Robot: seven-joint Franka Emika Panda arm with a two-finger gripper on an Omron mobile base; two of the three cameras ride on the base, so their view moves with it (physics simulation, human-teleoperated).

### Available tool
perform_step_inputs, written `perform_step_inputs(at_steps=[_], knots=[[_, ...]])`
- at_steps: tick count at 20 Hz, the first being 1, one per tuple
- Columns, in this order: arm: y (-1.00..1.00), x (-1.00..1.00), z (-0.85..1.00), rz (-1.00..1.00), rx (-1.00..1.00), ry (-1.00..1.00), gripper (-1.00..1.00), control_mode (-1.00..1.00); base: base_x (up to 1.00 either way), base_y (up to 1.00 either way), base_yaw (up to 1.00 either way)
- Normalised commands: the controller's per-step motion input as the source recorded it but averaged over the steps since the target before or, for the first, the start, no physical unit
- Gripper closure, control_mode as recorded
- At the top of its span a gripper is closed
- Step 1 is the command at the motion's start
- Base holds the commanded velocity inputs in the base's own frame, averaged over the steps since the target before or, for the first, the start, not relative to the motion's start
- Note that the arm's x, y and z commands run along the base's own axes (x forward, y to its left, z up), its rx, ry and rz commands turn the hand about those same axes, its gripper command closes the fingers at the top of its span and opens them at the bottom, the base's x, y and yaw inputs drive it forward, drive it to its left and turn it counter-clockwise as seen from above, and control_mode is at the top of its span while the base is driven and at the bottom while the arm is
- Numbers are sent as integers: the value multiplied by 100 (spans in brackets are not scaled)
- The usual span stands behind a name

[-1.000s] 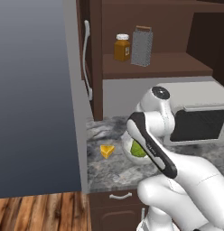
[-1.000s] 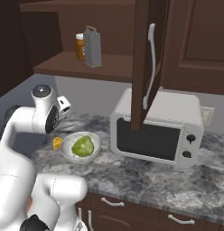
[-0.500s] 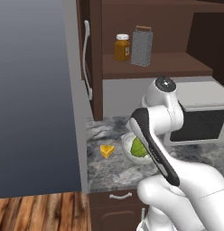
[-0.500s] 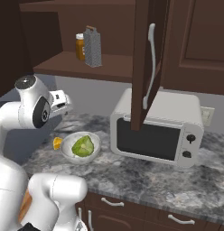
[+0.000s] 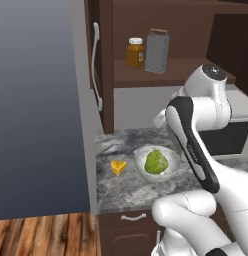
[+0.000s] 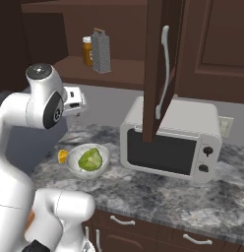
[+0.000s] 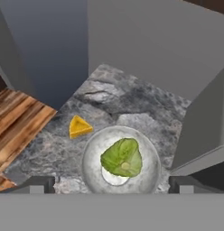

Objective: Pick the cheese from the fridge and the cheese grater from the cabinet and place them next to the salad bowl.

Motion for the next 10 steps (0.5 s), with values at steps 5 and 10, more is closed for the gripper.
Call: perform_step_inputs(at_steps=[5,10], knots=[[-24,-4,55,-7,12,0,-100,-100,0,0,0],[-12,0,44,-4,8,-4,-100,-100,0,0,0]])
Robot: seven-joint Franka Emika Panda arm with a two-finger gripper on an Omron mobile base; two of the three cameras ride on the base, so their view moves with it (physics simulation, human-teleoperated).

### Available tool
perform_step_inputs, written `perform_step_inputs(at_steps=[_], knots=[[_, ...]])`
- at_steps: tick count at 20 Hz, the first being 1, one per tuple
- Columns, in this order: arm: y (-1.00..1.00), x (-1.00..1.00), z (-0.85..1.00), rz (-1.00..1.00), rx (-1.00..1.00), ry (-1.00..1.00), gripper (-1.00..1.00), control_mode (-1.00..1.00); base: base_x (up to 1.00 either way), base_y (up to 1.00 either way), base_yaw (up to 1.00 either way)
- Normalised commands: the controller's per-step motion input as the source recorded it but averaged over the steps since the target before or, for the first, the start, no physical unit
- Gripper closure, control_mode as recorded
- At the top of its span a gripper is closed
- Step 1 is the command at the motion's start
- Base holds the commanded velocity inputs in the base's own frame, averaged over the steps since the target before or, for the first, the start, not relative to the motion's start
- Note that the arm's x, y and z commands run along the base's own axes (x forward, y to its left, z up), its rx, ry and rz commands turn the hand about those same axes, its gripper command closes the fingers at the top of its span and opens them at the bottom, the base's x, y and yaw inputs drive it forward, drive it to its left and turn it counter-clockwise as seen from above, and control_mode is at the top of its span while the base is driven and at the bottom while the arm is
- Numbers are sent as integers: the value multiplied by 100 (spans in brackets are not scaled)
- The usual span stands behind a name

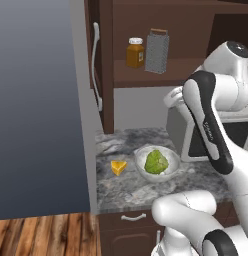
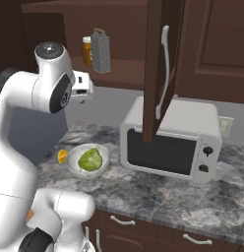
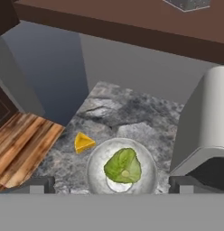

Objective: Pick the cheese from the fridge and the cheese grater from the cabinet and place them next to the salad bowl.

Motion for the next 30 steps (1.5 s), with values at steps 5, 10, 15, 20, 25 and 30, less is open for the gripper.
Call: perform_step_inputs(at_steps=[5,10,15,20,25,30], knots=[[-15,0,31,0,2,-12,-100,-100,0,0,0],[-16,12,31,0,0,-3,-100,-100,0,0,0],[-14,19,19,0,0,-5,-100,-100,0,0,0],[-11,26,1,0,0,-3,-100,-100,0,0,0],[-6,38,0,2,0,0,-100,-100,0,0,0],[-5,40,0,2,0,-1,-100,-100,0,0,0]])
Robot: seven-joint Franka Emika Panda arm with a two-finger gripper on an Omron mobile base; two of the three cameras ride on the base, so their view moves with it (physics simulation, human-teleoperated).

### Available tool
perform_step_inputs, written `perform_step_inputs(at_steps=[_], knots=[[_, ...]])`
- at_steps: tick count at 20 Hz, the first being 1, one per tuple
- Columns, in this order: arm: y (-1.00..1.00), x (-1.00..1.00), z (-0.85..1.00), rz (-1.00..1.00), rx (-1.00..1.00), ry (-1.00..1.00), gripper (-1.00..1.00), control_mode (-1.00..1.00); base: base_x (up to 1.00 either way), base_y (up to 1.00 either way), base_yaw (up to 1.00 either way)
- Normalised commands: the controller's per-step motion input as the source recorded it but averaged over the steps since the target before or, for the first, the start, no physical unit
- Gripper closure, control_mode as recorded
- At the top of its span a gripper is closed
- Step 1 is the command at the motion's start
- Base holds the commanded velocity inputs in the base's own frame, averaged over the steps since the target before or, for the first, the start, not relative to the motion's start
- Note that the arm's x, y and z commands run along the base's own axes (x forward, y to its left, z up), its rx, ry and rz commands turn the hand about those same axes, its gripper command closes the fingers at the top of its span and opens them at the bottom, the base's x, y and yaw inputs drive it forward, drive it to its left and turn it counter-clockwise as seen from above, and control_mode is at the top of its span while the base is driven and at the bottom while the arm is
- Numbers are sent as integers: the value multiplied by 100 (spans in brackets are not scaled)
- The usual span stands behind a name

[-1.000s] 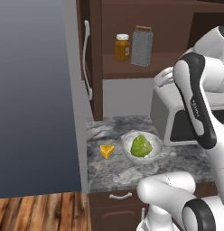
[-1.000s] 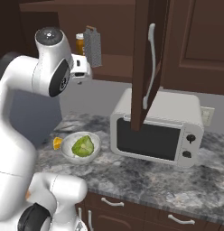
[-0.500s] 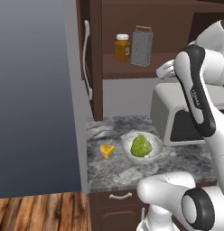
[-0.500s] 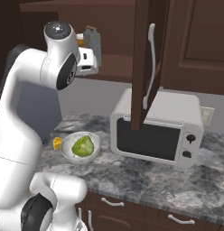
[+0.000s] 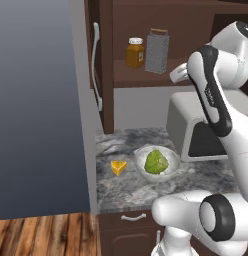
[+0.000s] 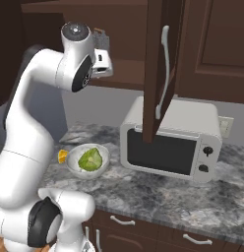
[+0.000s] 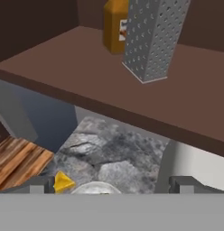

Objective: Pick the cheese from the fridge and the cheese grater from the cabinet and place them next to the salad bowl.

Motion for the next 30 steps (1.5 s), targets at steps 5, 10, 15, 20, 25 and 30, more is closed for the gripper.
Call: perform_step_inputs(at_steps=[5,10,15,20,25,30], knots=[[-5,43,0,1,2,-1,-100,-100,0,0,0],[-2,43,2,0,1,-1,-100,-100,0,0,0],[0,31,9,0,0,-5,-100,-100,0,0,0],[-5,16,3,2,0,-6,-100,-100,0,0,0],[0,5,-2,2,0,-3,-100,-100,0,0,0],[0,23,0,2,0,-1,-100,-100,0,0,0]])
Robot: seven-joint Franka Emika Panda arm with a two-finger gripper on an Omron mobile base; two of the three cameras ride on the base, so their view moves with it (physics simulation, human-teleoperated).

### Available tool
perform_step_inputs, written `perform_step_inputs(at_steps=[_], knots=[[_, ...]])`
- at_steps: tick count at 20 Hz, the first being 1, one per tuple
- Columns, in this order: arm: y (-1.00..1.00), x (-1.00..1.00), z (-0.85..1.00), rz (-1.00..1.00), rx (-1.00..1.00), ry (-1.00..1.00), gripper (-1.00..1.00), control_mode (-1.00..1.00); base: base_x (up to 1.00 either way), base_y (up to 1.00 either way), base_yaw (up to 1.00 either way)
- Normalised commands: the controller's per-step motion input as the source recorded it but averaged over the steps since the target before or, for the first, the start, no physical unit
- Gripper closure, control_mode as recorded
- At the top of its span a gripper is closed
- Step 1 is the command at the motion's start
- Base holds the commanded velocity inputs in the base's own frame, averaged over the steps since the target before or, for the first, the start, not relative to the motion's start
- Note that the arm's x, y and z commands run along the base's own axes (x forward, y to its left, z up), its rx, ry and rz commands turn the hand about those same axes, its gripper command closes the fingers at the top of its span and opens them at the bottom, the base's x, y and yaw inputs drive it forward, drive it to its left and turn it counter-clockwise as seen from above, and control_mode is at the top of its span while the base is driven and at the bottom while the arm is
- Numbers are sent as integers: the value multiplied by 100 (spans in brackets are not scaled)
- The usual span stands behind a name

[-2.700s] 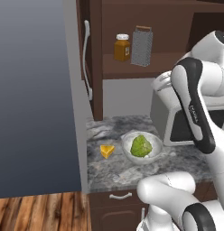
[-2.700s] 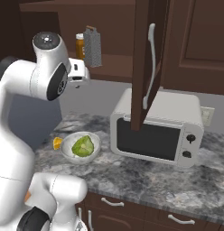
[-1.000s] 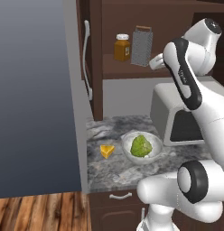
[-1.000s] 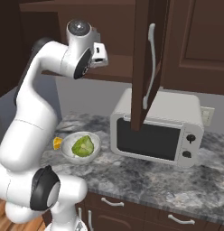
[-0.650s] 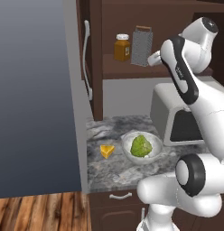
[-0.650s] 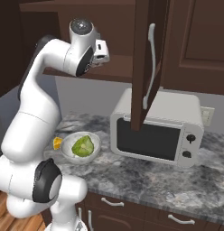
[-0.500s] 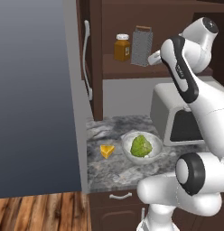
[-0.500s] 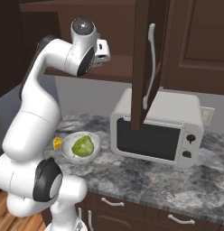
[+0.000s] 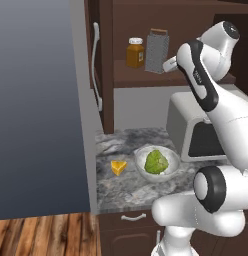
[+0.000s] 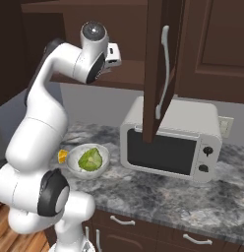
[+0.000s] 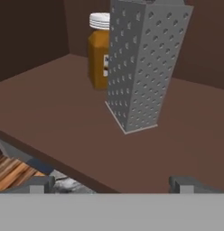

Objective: Pick the cheese from the fridge and the cheese grater from the cabinet and place them next to the salad bowl.

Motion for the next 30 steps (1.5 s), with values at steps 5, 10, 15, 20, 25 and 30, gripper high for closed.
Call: perform_step_inputs(at_steps=[5,10,15,20,25,30], knots=[[0,21,-4,1,0,-1,-100,-100,0,0,0],[0,20,0,0,0,0,-100,-100,0,0,0],[-5,37,0,2,0,4,-100,-100,0,0,0],[0,25,-1,4,0,0,-100,-100,0,0,0],[0,11,0,6,0,0,-100,-100,0,0,0],[0,12,-3,6,0,0,-100,-100,0,0,0]])
